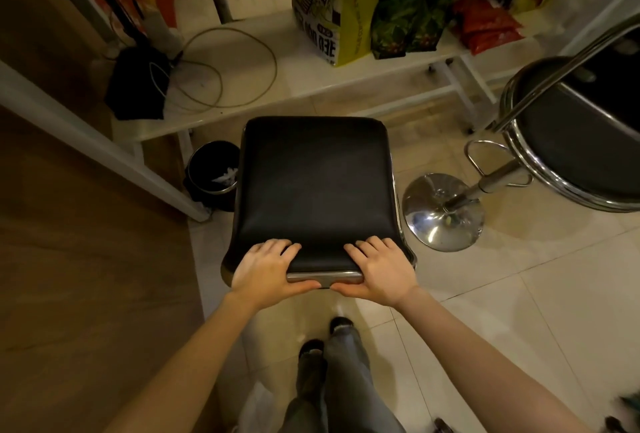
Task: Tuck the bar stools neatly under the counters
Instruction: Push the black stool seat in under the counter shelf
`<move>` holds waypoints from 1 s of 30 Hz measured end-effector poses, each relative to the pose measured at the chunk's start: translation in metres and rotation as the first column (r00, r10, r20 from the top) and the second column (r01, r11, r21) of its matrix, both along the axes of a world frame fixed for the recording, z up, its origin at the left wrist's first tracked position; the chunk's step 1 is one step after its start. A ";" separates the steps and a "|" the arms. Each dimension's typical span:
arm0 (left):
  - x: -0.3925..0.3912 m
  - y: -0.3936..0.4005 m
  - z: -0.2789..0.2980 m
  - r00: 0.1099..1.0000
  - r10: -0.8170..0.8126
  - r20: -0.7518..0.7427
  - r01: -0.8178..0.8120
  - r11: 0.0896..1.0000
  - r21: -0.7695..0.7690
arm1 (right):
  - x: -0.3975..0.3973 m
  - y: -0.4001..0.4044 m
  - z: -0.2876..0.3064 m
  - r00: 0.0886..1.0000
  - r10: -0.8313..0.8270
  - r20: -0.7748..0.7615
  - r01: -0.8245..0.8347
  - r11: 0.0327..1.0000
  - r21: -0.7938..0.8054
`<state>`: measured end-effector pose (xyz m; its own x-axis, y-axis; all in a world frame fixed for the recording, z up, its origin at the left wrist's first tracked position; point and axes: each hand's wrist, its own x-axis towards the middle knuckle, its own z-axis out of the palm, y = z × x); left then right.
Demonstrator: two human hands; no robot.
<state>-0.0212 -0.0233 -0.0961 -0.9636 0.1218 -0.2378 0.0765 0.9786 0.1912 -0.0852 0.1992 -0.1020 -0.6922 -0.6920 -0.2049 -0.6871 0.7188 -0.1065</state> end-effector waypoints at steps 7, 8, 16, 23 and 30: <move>-0.015 -0.008 -0.014 1.000 0.004 0.013 -0.004 1.000 -0.003 | -0.007 -0.004 -0.012 0.999 -0.031 -0.044 0.028 0.997 -0.069; -0.017 -0.010 -0.014 1.000 -0.001 0.011 0.001 1.000 -0.008 | -0.009 -0.006 -0.012 0.999 -0.030 -0.045 0.026 0.996 -0.085; -0.048 -0.009 -0.016 0.999 -0.001 -0.039 0.001 1.000 -0.013 | -0.046 -0.006 -0.018 0.995 -0.011 -0.097 0.001 0.995 -0.100; -0.051 -0.006 -0.020 0.998 0.020 -0.054 -0.019 1.000 0.017 | -0.054 0.000 -0.023 0.995 0.010 -0.103 -0.018 0.997 -0.074; -0.055 0.012 -0.015 0.996 0.086 -0.029 -0.086 0.996 0.019 | -0.071 0.011 -0.020 0.994 0.060 -0.088 -0.068 0.994 -0.085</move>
<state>-0.0759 -0.0113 -0.1111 -0.9773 0.0423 -0.2074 -0.0018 0.9781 0.2080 -0.1565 0.2099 -0.1216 -0.6582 -0.7482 -0.0837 -0.7405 0.6635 -0.1068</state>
